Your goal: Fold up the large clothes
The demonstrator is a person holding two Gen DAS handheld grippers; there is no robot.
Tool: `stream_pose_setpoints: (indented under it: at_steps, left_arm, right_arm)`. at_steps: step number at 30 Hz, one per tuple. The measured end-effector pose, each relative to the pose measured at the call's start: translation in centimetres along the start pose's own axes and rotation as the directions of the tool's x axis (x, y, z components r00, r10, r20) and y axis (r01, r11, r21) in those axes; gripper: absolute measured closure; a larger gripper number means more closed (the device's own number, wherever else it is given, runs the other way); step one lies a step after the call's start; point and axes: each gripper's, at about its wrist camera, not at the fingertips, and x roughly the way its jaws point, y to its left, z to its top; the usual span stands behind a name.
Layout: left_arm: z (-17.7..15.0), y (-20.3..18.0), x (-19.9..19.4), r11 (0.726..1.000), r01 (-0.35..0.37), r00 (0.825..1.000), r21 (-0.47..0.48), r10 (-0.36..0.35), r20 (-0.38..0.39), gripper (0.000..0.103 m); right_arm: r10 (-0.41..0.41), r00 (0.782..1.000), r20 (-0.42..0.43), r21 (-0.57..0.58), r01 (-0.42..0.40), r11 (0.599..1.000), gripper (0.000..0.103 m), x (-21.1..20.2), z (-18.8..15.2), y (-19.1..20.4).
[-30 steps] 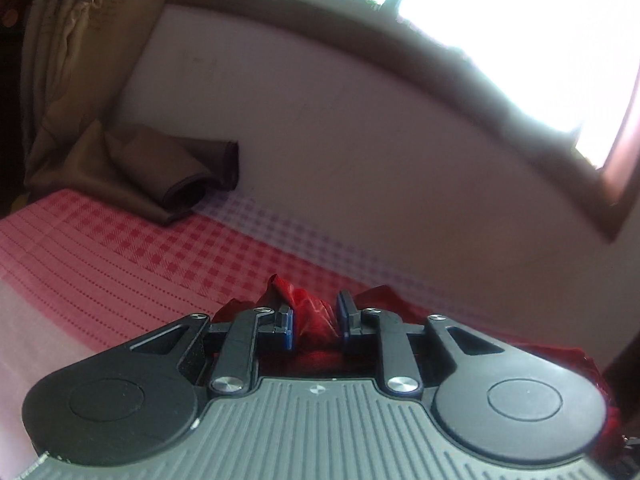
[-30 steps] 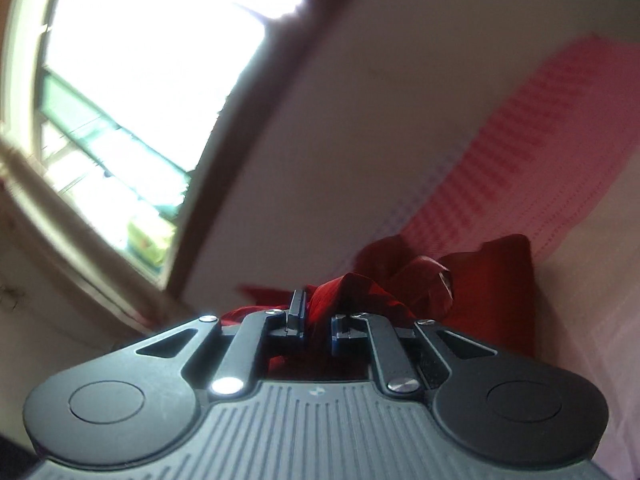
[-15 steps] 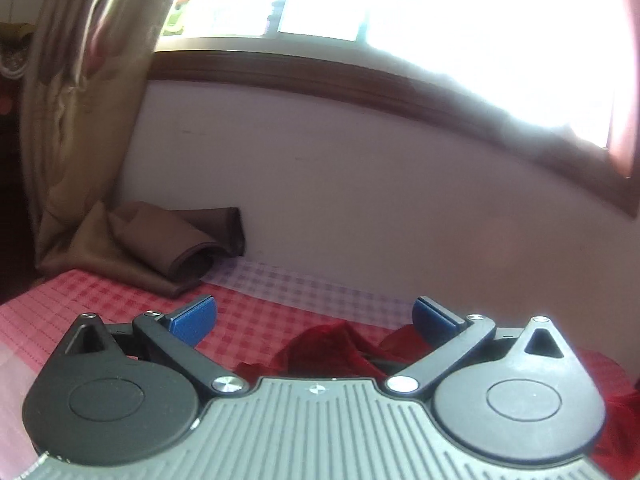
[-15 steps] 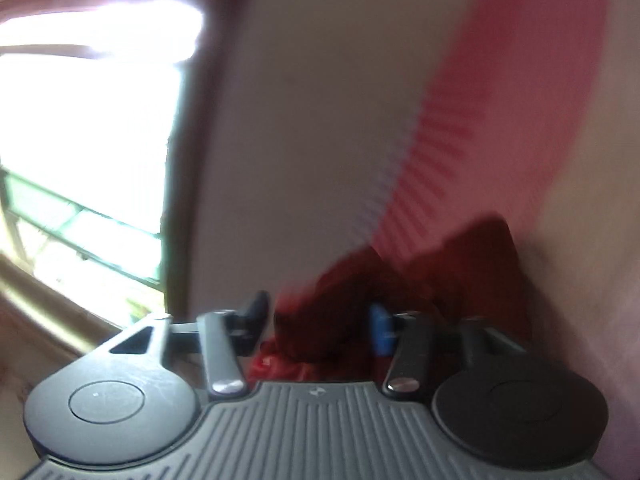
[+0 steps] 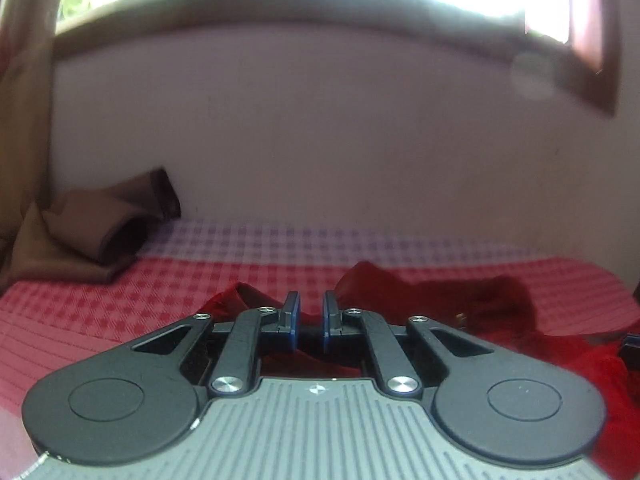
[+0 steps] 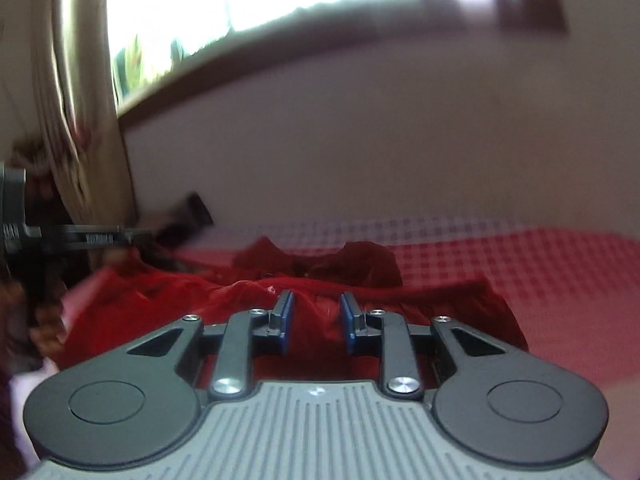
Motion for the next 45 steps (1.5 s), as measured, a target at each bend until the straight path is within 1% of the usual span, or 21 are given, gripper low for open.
stream_pose_setpoints:
  at_steps: [2,5,6,8,9,11,15,24,29,35,45]
  left_arm:
    - [-0.2,0.4,1.4,0.999,-0.034,0.999,0.002,0.034,-0.024,0.093]
    - [-1.2,0.9,3.4,0.998,-0.060,0.995,0.002,0.060,-0.077,0.093]
    - [-1.7,1.1,4.0,0.998,-0.057,0.994,0.000,0.057,-0.097,0.093]
    - [-2.7,1.3,5.0,0.998,-0.061,0.990,0.007,0.062,-0.123,0.092]
    - [-3.2,1.4,5.2,0.998,-0.065,0.991,0.012,0.065,-0.118,0.092]
    - [-3.6,1.5,5.3,0.998,-0.064,0.992,-0.004,0.063,-0.108,0.092]
    - [-4.0,1.4,5.9,0.997,-0.072,0.989,-0.006,0.070,-0.132,0.092]
    - [-4.9,2.2,6.7,0.997,-0.052,0.991,-0.057,0.045,-0.122,0.092]
    - [-5.2,2.2,6.9,0.996,-0.044,0.993,-0.074,0.035,-0.116,0.092]
    - [-5.5,2.3,7.2,0.996,-0.043,0.993,-0.083,0.033,-0.110,0.092]
    - [-5.7,2.2,7.7,0.996,-0.057,0.992,-0.067,0.048,-0.120,0.092]
  right_arm:
    - [-0.029,0.999,-0.044,-0.055,0.027,0.998,0.086,1.7,0.0,-0.2]
    - [-0.058,0.994,-0.091,-0.105,0.048,0.993,0.087,3.7,-0.3,0.1]
    - [-0.063,0.993,-0.101,-0.109,0.052,0.993,0.087,4.7,-0.5,-0.2]
    - [-0.066,0.991,-0.118,-0.107,0.053,0.993,0.087,5.4,-1.1,-0.5]
    - [-0.065,0.990,-0.127,-0.100,0.052,0.994,0.088,5.8,-1.5,-0.7]
    - [-0.051,0.988,-0.144,-0.063,0.042,0.997,0.088,6.6,-2.0,-1.2]
    - [-0.048,0.987,-0.156,-0.020,0.045,0.999,0.090,7.6,-2.4,-1.7]
    - [-0.047,0.990,-0.134,0.046,0.053,0.998,0.091,9.6,-4.3,-2.7]
    - [-0.044,0.990,-0.131,0.066,0.053,0.996,0.091,10.0,-4.7,-2.9]
    - [-0.051,0.991,-0.122,0.059,0.059,0.997,0.091,10.2,-5.0,-2.7]
    - [-0.096,0.987,-0.128,0.010,0.098,0.995,0.091,10.7,-5.1,-1.9]
